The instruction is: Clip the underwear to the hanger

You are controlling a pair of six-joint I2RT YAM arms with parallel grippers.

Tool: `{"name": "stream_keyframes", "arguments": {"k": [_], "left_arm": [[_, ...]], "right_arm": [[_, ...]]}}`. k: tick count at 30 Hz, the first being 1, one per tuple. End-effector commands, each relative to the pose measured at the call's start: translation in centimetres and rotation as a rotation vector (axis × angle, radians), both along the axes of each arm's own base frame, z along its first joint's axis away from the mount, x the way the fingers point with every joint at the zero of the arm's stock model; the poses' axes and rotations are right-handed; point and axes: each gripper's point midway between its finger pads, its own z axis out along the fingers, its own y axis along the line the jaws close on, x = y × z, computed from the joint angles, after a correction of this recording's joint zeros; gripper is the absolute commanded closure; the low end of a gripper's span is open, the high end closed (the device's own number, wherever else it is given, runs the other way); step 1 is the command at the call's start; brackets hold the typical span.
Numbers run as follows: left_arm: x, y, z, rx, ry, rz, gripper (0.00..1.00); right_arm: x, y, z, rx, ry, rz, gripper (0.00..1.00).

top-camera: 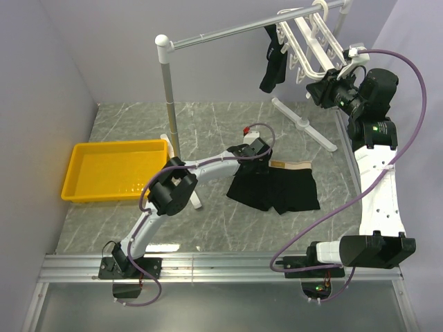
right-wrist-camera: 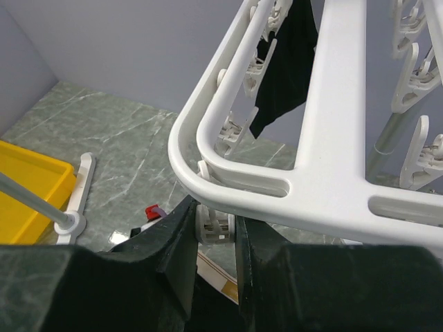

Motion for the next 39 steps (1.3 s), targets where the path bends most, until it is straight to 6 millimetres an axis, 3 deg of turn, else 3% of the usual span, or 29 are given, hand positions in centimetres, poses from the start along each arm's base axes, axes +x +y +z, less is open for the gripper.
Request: {"name": "stream_keyframes", "arguments": {"k": [1, 9, 12, 17, 20, 24, 29, 31, 32, 33, 35, 36, 37, 38, 39], "left_arm": [[-0.3, 0.2, -2.5, 0.037, 0.028, -0.022, 0.01], [2.0, -1.2, -0.7, 0.058, -0.078, -0.066, 0.01], [1.6, -0.5, -3.5, 0.125, -0.055, -0.079, 0.01], [0.8, 1.0, -6.3, 0.202, -0.007, -0.105, 0.03], [0.2, 1.0, -7.3, 0.219, 0.021, -0.161, 0.13], [-0.8, 1.2, -8.7, 0.241, 0.064, -0.203, 0.38], [-1.5, 1.5, -9.7, 0.278, 0.087, -0.246, 0.59], [-1.5, 1.2, -9.7, 0.276, 0.089, -0.268, 0.71], [-1.2, 0.9, -9.2, 0.264, 0.077, -0.269, 0.79], [-0.9, 0.4, -8.1, 0.239, 0.060, -0.277, 0.96], [-0.6, -0.1, -6.6, 0.193, 0.028, -0.286, 1.00], [0.8, -1.9, -2.6, 0.097, -0.075, -0.288, 1.00], [1.1, -2.5, -0.8, 0.062, -0.128, -0.316, 1.00], [0.9, -2.2, -0.4, 0.050, -0.155, -0.332, 1.00], [2.1, -3.8, 5.0, -0.047, -0.302, -0.350, 1.00]], "right_arm": [[-0.8, 0.2, 1.9, -0.012, -0.069, 0.004, 1.00], [-0.6, 0.3, 1.9, -0.005, -0.066, 0.007, 1.00], [-0.5, 0.2, 1.9, -0.010, -0.064, 0.004, 1.00], [-0.7, 0.1, 1.7, -0.025, -0.068, 0.001, 1.00], [-0.7, 0.1, 1.7, -0.023, -0.063, 0.001, 1.00], [-0.7, 0.0, 1.4, -0.022, -0.057, -0.001, 1.00], [-0.7, 0.0, 1.1, -0.023, -0.050, -0.002, 1.00], [-0.7, 0.0, 1.2, -0.020, -0.052, -0.001, 1.00], [-0.7, 0.1, 1.2, -0.019, -0.051, 0.002, 1.00], [-0.7, 0.1, 1.2, -0.019, -0.051, 0.004, 1.00], [-0.7, 0.1, 1.1, -0.019, -0.050, 0.002, 1.00], [-0.7, 0.1, 1.0, -0.018, -0.047, 0.002, 1.00], [-0.7, 0.1, 1.1, -0.017, -0.048, 0.002, 1.00], [-0.7, 0.1, 1.0, -0.014, -0.045, 0.003, 1.00], [-0.7, 0.2, 1.0, -0.008, -0.041, 0.009, 1.00]]}}
